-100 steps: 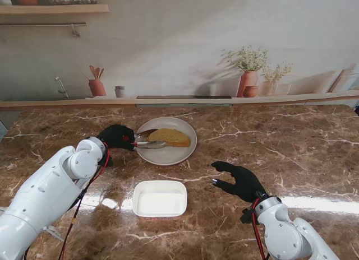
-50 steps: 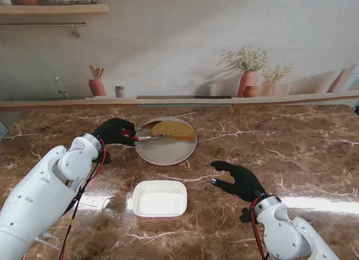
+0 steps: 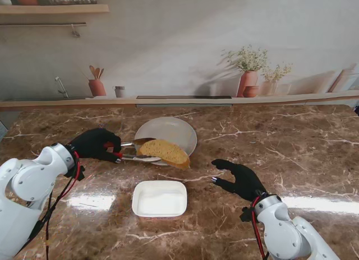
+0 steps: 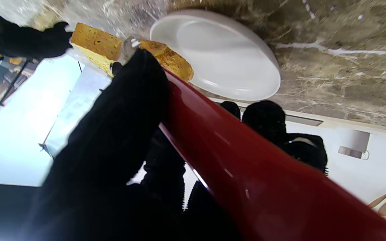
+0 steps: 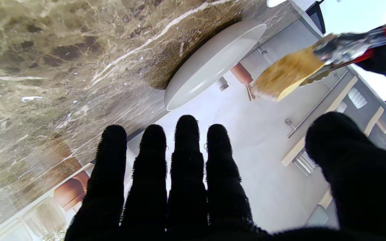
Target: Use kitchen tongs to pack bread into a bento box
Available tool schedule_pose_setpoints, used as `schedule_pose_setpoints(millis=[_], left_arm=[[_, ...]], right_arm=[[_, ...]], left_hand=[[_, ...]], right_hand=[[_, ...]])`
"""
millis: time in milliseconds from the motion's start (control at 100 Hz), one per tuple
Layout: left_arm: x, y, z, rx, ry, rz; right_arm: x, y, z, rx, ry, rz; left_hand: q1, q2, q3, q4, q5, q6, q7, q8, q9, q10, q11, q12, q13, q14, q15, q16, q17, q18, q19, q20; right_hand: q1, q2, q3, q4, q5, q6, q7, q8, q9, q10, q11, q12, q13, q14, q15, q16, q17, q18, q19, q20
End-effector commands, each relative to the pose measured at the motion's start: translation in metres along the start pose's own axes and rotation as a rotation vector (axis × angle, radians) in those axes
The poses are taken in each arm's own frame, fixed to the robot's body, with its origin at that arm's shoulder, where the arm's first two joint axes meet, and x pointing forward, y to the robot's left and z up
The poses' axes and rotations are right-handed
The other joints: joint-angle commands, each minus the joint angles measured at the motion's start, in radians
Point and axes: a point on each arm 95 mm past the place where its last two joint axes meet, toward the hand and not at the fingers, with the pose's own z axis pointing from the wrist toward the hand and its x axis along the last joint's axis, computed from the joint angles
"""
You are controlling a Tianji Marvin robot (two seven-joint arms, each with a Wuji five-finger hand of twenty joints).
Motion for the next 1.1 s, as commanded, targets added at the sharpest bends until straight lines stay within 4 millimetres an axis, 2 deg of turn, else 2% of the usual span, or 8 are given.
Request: schedule_pose_setpoints(millis=[0,180,370,600,1090], left_arm=[[0.000,0.005,-0.011,-0.024,0.003,0.023],[0.010,0.010,-0.033,-0.056,0.016,0.070],[0.018,0.017,-0.044,-0.102,0.027,0.098],[0.028,0.020,-0.044,-0.110,0.043,0.134],[0.039,0.023,-0.044,-0.152,0.057,0.178]], right_arm=[[0.001,-0.003,-0.001,0.016,-0.001,0.004],[0.003,-0.004,0.001,0.022,0.007,0.004],[0.005,-0.004,0.000,0.026,0.012,0.002],[0.006,-0.005,0.000,0.026,0.012,0.005],[0.006,-0.006,-0.001,0.023,0.009,0.016]], left_hand=[[0.202,0.206,0.181,0.052,0.040,-0.046,0.061,0.033,0.148,-0.201,0.261,0.087,0.052,-0.009,0.071,0.019,0.024,-0.042,0.093,0.043],[0.199,0.202,0.178,0.053,0.036,-0.042,0.035,0.022,0.157,-0.191,0.250,0.080,0.073,-0.013,0.072,0.022,0.049,-0.041,0.103,0.045],[0.195,0.199,0.185,0.052,0.032,-0.040,0.016,-0.002,0.162,-0.186,0.245,0.073,0.084,-0.009,0.088,0.034,0.056,-0.037,0.128,0.055],[0.193,0.193,0.187,0.052,0.027,-0.038,0.000,-0.034,0.163,-0.179,0.239,0.066,0.088,-0.008,0.098,0.043,0.058,-0.038,0.142,0.059],[0.175,0.183,0.180,0.059,0.020,-0.039,-0.087,-0.175,0.166,-0.160,0.194,0.038,0.094,-0.016,0.110,0.049,0.068,-0.049,0.154,0.054]], right_hand=[[0.006,0.013,-0.011,0.023,-0.022,-0.023,-0.012,-0.006,-0.011,-0.010,0.003,0.008,0.005,-0.002,0.007,0.014,-0.002,-0.009,-0.019,0.027],[0.007,0.012,-0.012,0.023,-0.023,-0.023,-0.013,-0.006,-0.011,-0.010,0.003,0.008,0.003,-0.001,0.006,0.013,-0.003,-0.009,-0.019,0.027],[0.007,0.013,-0.012,0.023,-0.022,-0.023,-0.013,-0.005,-0.012,-0.011,0.003,0.008,0.004,-0.001,0.007,0.013,-0.002,-0.010,-0.019,0.026],[0.007,0.013,-0.012,0.023,-0.022,-0.024,-0.013,-0.005,-0.012,-0.010,0.003,0.007,0.003,-0.003,0.006,0.013,-0.002,-0.010,-0.019,0.026],[0.009,0.013,-0.012,0.024,-0.017,-0.025,-0.011,-0.003,-0.013,-0.009,0.003,0.007,0.002,-0.003,0.006,0.013,-0.002,-0.011,-0.020,0.026]])
